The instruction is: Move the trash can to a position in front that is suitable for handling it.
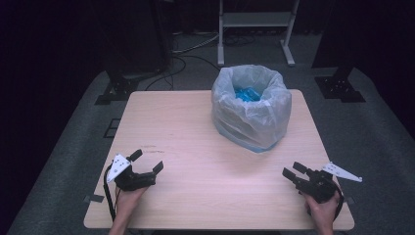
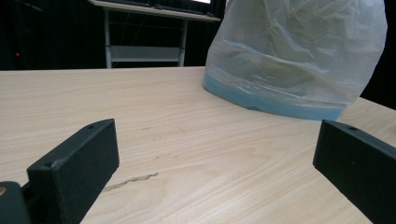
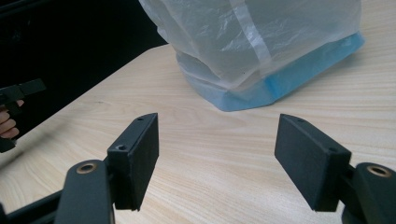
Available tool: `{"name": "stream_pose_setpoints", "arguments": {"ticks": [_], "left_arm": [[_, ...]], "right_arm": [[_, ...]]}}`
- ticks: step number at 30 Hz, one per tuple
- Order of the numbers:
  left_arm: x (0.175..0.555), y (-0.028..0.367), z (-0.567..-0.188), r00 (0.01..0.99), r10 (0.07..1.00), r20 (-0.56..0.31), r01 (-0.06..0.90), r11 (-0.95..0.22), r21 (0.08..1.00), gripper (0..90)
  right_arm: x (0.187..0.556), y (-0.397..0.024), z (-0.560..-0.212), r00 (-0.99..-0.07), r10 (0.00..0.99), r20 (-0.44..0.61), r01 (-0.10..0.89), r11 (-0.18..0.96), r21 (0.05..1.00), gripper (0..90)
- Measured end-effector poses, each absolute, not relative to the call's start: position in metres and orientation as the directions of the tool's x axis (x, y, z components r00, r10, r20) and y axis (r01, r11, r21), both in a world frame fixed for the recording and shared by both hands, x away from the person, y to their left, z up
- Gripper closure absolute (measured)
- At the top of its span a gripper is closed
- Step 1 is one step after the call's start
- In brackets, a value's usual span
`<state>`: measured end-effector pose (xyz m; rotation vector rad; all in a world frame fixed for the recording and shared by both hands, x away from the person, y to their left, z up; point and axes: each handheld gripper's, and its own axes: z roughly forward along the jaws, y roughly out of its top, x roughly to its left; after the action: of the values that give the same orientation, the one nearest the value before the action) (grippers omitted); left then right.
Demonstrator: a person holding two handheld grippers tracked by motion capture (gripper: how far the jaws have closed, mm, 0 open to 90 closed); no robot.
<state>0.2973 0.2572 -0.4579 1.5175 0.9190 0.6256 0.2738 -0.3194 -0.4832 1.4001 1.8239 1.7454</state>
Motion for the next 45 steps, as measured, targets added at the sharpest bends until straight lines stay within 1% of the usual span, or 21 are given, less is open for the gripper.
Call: {"name": "stream_pose_setpoints", "arguments": {"ticks": [5, 9, 10, 11, 15, 18, 22, 23, 26, 30, 32, 38, 40, 41, 43, 45], "left_arm": [[0.297, 0.258, -0.459, 0.545, 0.829, -0.126, 0.206, 0.013, 0.979, 0.0], [0.298, 0.259, -0.459, 0.553, 0.825, -0.116, 0.204, 0.002, 0.979, 0.0], [0.298, 0.26, -0.459, 0.55, 0.826, -0.126, 0.203, 0.015, 0.979, 0.0], [0.298, 0.26, -0.459, 0.55, 0.826, -0.126, 0.203, 0.015, 0.979, 0.0], [0.298, 0.261, -0.461, 0.552, 0.823, -0.135, 0.214, 0.017, 0.977, 0.0], [0.3, 0.259, -0.462, 0.557, 0.814, -0.166, 0.224, 0.045, 0.974, 0.0], [0.3, 0.258, -0.462, 0.566, 0.807, -0.168, 0.226, 0.043, 0.973, 0.0], [0.3, 0.258, -0.462, 0.566, 0.807, -0.168, 0.226, 0.043, 0.973, 0.0], [0.299, 0.258, -0.461, 0.566, 0.808, -0.165, 0.223, 0.042, 0.974, 0.0], [0.299, 0.259, -0.461, 0.564, 0.807, -0.175, 0.226, 0.052, 0.973, 0.0], [0.299, 0.259, -0.461, 0.563, 0.807, -0.176, 0.228, 0.053, 0.972, 0.0], [0.3, 0.259, -0.461, 0.568, 0.803, -0.177, 0.229, 0.053, 0.972, 0.0], [0.3, 0.259, -0.461, 0.57, 0.803, -0.175, 0.229, 0.05, 0.972, 0.0], [0.3, 0.259, -0.461, 0.571, 0.802, -0.178, 0.23, 0.052, 0.972, 0.0], [0.3, 0.258, -0.461, 0.572, 0.801, -0.179, 0.23, 0.053, 0.972, 0.0], [0.3, 0.258, -0.461, 0.574, 0.8, -0.177, 0.23, 0.05, 0.972, 0.0]], "right_arm": [[0.274, -0.318, -0.481, -0.513, 0.745, 0.426, 0.448, -0.192, 0.873, 29.5], [0.278, -0.311, -0.469, -0.537, 0.742, 0.4, 0.429, -0.168, 0.887, 29.5], [0.282, -0.305, -0.46, -0.557, 0.739, 0.379, 0.419, -0.144, 0.896, 29.5], [0.282, -0.305, -0.46, -0.557, 0.739, 0.379, 0.419, -0.144, 0.896, 29.5], [0.291, -0.291, -0.436, -0.609, 0.725, 0.321, 0.393, -0.076, 0.916, 29.5], [0.298, -0.281, -0.419, -0.643, 0.711, 0.286, 0.378, -0.03, 0.925, 29.5], [0.311, -0.263, -0.386, -0.705, 0.665, 0.247, 0.346, 0.018, 0.938, 29.2], [0.311, -0.263, -0.386, -0.705, 0.665, 0.247, 0.346, 0.018, 0.938, 29.2], [0.32, -0.251, -0.367, -0.737, 0.641, 0.215, 0.321, 0.053, 0.946, 29.2], [0.335, -0.231, -0.338, -0.777, 0.608, 0.165, 0.286, 0.107, 0.952, 28.9], [0.339, -0.228, -0.334, -0.783, 0.603, 0.155, 0.277, 0.115, 0.954, 28.9], [0.364, -0.208, -0.315, -0.802, 0.579, 0.145, 0.285, 0.158, 0.945, 28.9], [0.374, -0.202, -0.31, -0.806, 0.577, 0.132, 0.283, 0.181, 0.942, 28.9], [0.384, -0.195, -0.306, -0.81, 0.572, 0.13, 0.289, 0.196, 0.937, 28.9], [0.39, -0.192, -0.304, -0.811, 0.57, 0.128, 0.293, 0.206, 0.934, 28.9], [0.405, -0.183, -0.301, -0.813, 0.569, 0.123, 0.305, 0.235, 0.923, 30.6]]}}
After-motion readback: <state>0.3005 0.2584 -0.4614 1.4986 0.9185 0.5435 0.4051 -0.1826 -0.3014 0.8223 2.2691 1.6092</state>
